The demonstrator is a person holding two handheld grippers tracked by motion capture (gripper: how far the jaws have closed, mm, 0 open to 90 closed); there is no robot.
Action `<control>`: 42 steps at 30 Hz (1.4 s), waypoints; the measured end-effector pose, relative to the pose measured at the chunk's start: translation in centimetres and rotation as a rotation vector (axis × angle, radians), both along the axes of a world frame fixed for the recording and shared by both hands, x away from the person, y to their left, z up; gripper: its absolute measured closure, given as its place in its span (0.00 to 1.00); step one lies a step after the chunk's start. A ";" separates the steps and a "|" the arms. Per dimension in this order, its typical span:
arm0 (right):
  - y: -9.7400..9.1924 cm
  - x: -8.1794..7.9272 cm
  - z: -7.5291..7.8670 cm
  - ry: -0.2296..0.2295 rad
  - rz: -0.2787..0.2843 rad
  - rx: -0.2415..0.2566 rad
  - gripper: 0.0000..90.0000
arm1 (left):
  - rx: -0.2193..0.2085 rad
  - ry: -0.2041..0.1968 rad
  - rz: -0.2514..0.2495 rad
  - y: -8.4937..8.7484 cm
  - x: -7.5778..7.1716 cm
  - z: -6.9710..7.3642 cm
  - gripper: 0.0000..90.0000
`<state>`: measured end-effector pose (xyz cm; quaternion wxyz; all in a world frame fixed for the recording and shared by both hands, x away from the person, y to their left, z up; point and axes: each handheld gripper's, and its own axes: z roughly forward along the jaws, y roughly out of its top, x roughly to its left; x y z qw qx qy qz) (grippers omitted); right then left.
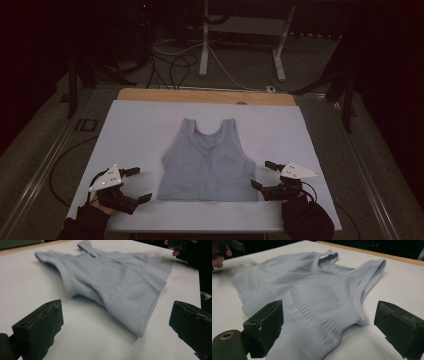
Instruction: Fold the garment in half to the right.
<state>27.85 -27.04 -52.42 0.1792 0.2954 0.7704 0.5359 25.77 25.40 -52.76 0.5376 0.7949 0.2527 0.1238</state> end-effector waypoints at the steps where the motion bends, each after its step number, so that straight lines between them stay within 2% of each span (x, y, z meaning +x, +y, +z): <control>1: 0.0 0.0 0.0 0.000 0.000 0.000 0.10 | 0.000 0.000 0.000 0.0 0.0 0.0 0.00; 4: 0.4 -0.1 -0.1 0.006 0.020 -0.021 0.10 | -0.003 -0.013 -0.007 -0.1 -0.1 0.1 0.00; 9: 0.5 -0.1 -0.1 0.011 0.038 -0.023 0.10 | 0.003 -0.036 -0.021 -0.6 -0.3 0.3 0.00; 11: 0.7 -0.1 -0.2 0.022 0.052 -0.026 0.10 | 0.009 -0.032 -0.039 -0.8 -0.3 0.3 0.00; 13: 0.9 0.0 -0.2 0.037 0.066 -0.033 0.10 | 0.020 -0.012 -0.077 -1.2 -0.4 0.4 0.00; 14: 0.9 0.0 -0.3 0.044 0.070 -0.036 0.10 | 0.020 -0.012 -0.077 -1.2 -0.4 0.4 0.00; 16: 0.9 0.0 -0.2 0.053 0.077 -0.017 0.10 | 0.031 0.011 -0.107 -1.9 -0.6 0.6 0.00; 19: 1.0 0.0 0.0 0.039 0.073 -0.025 0.10 | 0.039 0.001 -0.125 -2.4 -0.8 0.9 0.00; 24: 1.3 -0.2 0.6 0.031 0.079 -0.027 0.10 | 0.027 -0.013 -0.145 -2.9 -0.8 1.6 0.00; 28: 1.5 0.0 1.0 0.049 0.091 -0.024 0.10 | 0.033 -0.012 -0.160 -3.5 -0.8 2.1 0.00; 30: 1.7 0.1 1.5 0.054 0.101 -0.029 0.10 | 0.031 -0.022 -0.167 -3.7 -0.9 2.5 0.00; 33: 2.5 0.2 2.7 0.028 0.112 -0.037 0.10 | 0.040 -0.032 -0.166 -4.0 -0.9 3.4 0.00; 34: 2.5 0.2 2.7 0.028 0.112 -0.037 0.10 | 0.040 -0.032 -0.166 -4.0 -0.9 3.4 0.00; 38: 3.2 0.8 4.9 -0.018 0.127 -0.036 0.10 | 0.048 -0.046 -0.171 -4.2 -1.0 4.6 0.00; 42: 3.9 1.4 6.4 -0.050 0.130 -0.043 0.10 | 0.055 -0.047 -0.164 -4.3 -0.9 5.0 0.00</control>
